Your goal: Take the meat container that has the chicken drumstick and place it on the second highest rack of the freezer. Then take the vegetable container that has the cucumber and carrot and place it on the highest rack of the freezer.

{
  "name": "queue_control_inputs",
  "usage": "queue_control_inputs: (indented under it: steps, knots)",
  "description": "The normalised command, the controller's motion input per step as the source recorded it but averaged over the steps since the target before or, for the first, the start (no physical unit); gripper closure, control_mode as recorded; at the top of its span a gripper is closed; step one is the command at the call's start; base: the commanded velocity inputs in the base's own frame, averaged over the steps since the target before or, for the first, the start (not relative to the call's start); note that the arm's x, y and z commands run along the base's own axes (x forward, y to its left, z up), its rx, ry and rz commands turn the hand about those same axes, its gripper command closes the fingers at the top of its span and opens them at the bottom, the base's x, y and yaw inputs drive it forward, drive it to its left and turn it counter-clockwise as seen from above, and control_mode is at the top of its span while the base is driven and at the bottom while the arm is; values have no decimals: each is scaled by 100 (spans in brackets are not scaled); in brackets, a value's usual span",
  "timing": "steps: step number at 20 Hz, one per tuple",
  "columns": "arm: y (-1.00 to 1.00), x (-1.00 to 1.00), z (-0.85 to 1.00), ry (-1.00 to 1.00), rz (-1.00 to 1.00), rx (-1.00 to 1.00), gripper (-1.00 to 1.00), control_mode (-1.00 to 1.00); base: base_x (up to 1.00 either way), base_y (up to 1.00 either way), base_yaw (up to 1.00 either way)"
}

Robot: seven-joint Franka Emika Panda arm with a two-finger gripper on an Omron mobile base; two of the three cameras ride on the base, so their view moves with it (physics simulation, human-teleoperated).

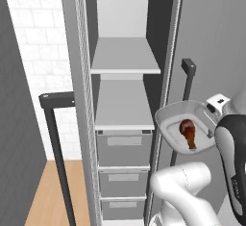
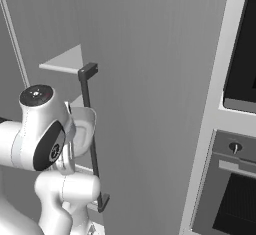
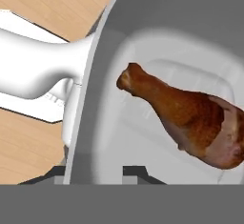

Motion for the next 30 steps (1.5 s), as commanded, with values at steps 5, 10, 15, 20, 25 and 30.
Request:
queue_control_inputs:
  steps: [5,10,15,20,25,30]
  knots:
    - [21,-18,25,-20,6,0,100,-100,0,0,0]
    - [26,-57,10,-25,9,0,100,-100,0,0,0]
    - [47,-7,3,-15,1,-3,100,-100,0,0,0]
    - [92,75,0,5,-16,-14,100,-100,0,0,0]
    - [53,93,0,2,-17,-7,100,-100,0,0,0]
    - [-15,86,0,0,-1,7,100,-100,0,0,0]
